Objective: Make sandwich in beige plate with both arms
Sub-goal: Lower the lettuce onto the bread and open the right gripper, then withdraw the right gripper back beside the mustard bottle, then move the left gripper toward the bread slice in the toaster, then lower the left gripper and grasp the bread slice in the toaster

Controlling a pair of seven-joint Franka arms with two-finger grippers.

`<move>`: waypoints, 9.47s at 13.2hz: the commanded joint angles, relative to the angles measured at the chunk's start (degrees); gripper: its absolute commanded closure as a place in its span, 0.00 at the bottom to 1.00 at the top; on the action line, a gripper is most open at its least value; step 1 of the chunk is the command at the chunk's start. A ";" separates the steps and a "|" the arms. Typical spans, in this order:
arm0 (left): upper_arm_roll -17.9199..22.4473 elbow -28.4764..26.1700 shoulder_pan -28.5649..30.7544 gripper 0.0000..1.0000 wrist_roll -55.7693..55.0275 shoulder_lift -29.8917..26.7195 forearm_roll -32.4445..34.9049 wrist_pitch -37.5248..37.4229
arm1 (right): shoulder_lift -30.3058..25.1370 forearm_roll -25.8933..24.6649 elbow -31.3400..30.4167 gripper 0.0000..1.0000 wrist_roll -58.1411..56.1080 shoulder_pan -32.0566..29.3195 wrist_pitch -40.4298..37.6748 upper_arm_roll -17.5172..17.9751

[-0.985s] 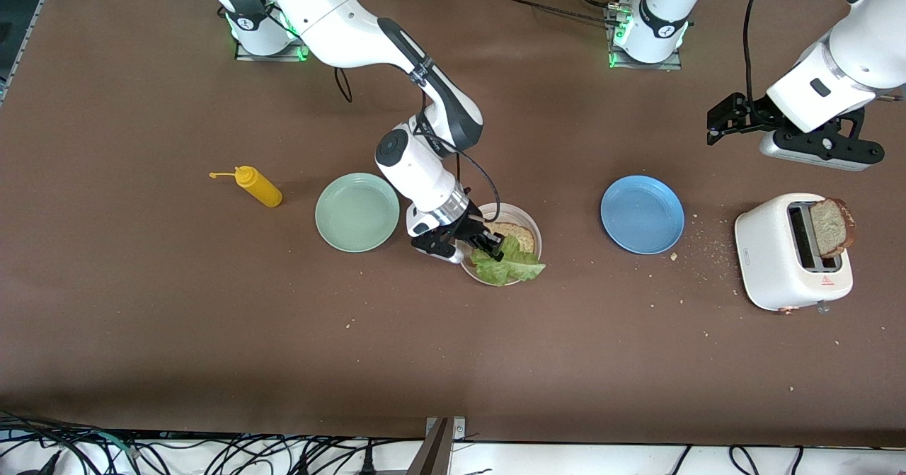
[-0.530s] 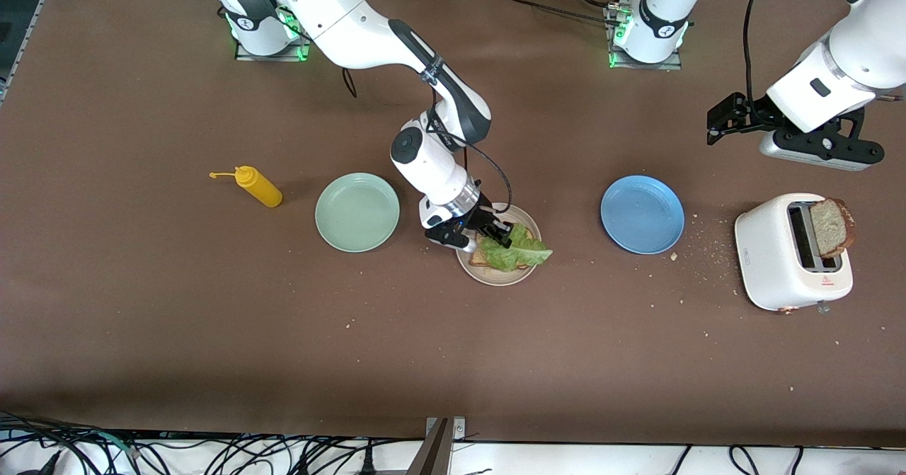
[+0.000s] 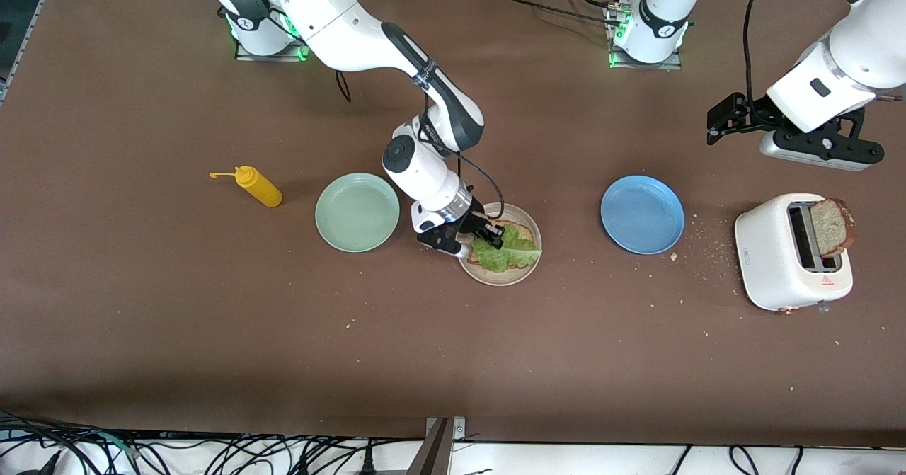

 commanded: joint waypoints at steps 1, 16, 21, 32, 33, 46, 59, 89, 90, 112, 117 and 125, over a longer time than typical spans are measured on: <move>0.24 1.63 -0.26 0.00 -0.06 0.65 -0.64 -1.28 | -1.82 0.09 -2.56 0.48 -0.82 -0.42 -0.37 0.51; 0.24 1.63 -0.26 0.00 -0.06 0.65 -0.64 -1.28 | -22.45 -16.65 -7.57 0.00 -4.48 -10.95 -39.61 -1.52; 0.24 1.63 -0.26 0.00 -0.06 0.65 -0.64 -1.28 | -30.11 -33.63 -7.49 0.00 -26.61 -20.97 -52.83 -1.25; 0.24 1.63 -0.26 0.00 -0.06 0.65 -0.64 -1.28 | -34.33 -34.89 -6.96 0.00 -48.72 -30.75 -62.66 -5.38; 0.24 1.63 -0.26 0.00 -0.06 0.65 -0.64 -1.28 | -34.86 -34.80 -6.87 0.00 -48.72 -30.75 -64.59 -6.34; 0.24 1.63 -0.26 0.00 -0.15 0.65 -0.64 -1.46 | -34.86 -35.50 -5.55 0.00 -48.28 -30.75 -64.53 -6.88; 0.33 2.15 -0.26 0.00 -0.24 0.82 -0.56 -1.46 | -34.51 -35.59 -5.82 0.00 -48.01 -31.01 -64.53 -6.88; -0.63 1.89 4.66 0.00 -0.15 1.79 4.89 -2.52 | -33.37 -34.80 -5.90 0.00 -48.02 -29.25 -64.79 -6.35; -0.63 1.89 4.66 0.00 -0.15 1.79 4.89 -2.52 | -33.37 -34.80 -5.90 0.00 -47.75 -28.56 -64.88 -6.35; -0.63 1.10 11.76 0.00 1.08 3.99 5.59 1.78 | -36.09 -34.98 -3.18 0.00 -41.86 -28.72 -65.58 -7.58; -0.63 0.92 18.61 0.00 6.87 10.39 8.85 11.79 | -34.78 -34.71 -3.62 0.00 -41.51 -28.20 -65.41 -6.88; -0.63 -3.65 25.04 0.00 14.09 17.87 9.37 25.87 | -34.42 -34.89 -3.80 0.00 -42.04 -27.58 -65.41 -6.44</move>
